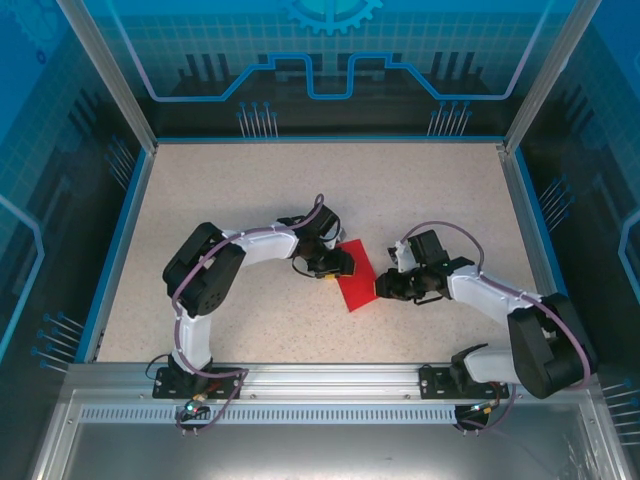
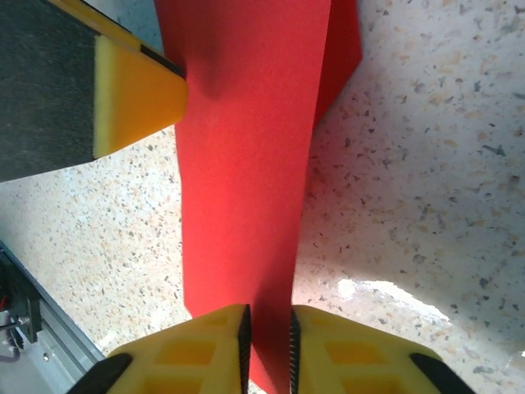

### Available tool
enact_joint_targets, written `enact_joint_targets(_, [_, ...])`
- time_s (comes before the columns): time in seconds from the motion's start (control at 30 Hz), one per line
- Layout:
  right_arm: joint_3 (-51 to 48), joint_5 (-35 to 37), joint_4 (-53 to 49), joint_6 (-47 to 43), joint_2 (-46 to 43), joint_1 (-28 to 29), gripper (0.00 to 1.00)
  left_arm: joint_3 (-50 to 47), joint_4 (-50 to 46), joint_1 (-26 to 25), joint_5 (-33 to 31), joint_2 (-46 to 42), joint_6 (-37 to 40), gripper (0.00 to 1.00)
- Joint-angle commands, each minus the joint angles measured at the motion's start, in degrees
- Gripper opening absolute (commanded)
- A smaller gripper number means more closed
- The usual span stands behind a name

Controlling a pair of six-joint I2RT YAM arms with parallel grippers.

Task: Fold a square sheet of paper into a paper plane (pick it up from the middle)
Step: Third fold the triangle at the center of the table.

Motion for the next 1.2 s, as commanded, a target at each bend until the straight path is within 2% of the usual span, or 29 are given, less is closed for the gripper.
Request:
enact_joint_targets(0.0, [-0.6,-0.4,-3.0,0.0,-1.7,0.5,0.18,1.8,-0.1,-0.1,1.8,1.1,2.0,0.45])
enact_joint_targets(0.47, [2.3,4.8,-4.3,0.5,0.5,3.9,0.08,2.3,0.8,-0.1,3.7,1.9,1.7,0.45])
enact_joint_targets(1.17, [3.0,-6.4,8.7,7.9,4.5,3.5,0.09,1.9,1.8,-0.1,4.5,2.6,2.2,0.45])
